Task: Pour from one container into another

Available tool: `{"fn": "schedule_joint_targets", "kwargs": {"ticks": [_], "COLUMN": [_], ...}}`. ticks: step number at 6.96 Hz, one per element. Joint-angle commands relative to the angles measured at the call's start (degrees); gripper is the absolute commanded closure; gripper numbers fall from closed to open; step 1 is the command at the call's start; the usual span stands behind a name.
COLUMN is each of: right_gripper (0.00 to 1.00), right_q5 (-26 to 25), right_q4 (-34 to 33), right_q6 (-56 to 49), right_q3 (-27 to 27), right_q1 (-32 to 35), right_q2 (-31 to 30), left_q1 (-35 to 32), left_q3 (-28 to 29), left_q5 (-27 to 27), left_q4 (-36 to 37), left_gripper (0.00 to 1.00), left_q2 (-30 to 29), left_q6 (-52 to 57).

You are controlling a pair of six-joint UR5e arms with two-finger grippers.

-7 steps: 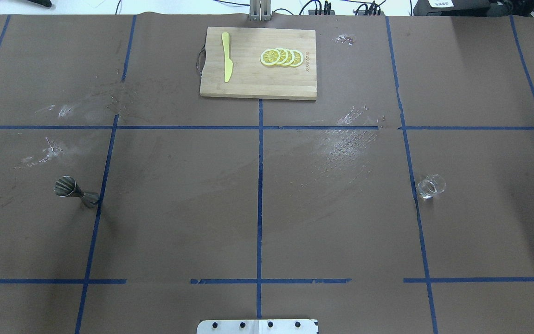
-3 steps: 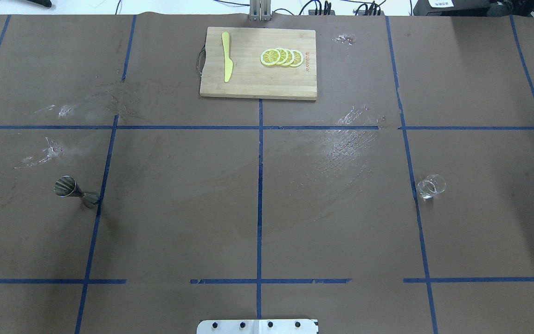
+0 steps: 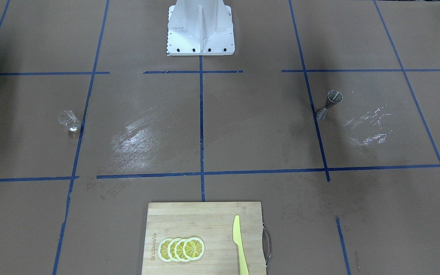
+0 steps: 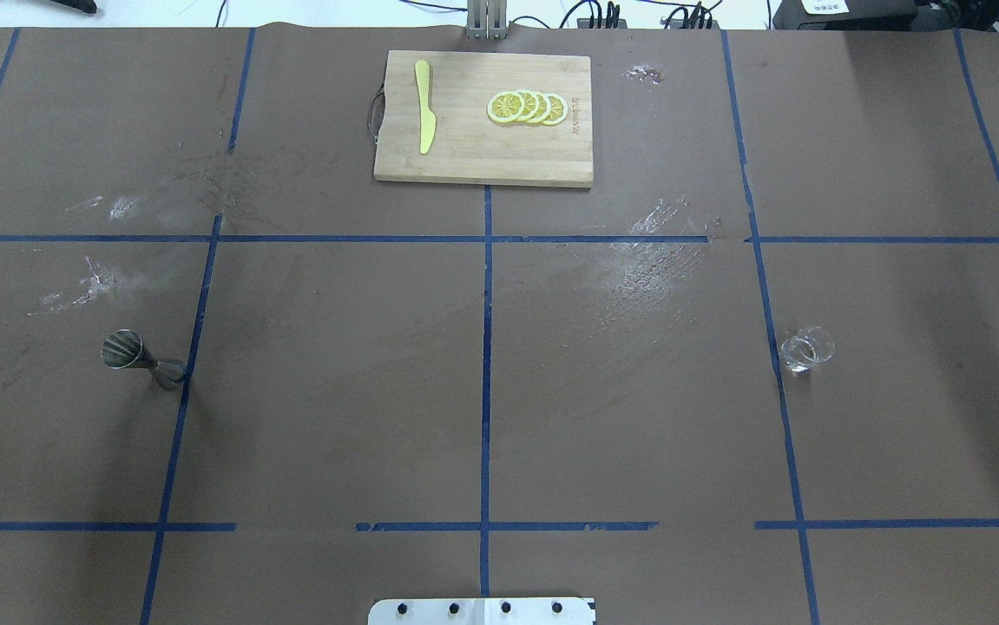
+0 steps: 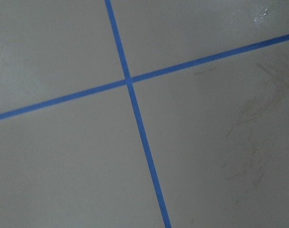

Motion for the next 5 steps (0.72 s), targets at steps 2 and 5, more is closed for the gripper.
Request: {"fn": "schedule_joint_targets", "kwargs": {"ticks": [2,5], "right_gripper": [0.0,0.0], "right_q5": [0.5,1.3], "right_q4": [1.1,4.2], "right_q6": [0.1,0.5], "right_q3": [-0.4,-0.7], "right_q1": [0.0,-0.1], "right_q2": [3.1,3.6], "left_q1": [-0.1,0.4], "left_q3": [6.9,5.7], "left_q5": [-0.1,0.3], "left_q4": [-31.4,-39.3], "left_gripper": [0.0,0.0], "left_q2": [-4.2,-5.2], "left_q6": [-1.0,-9.7]}}
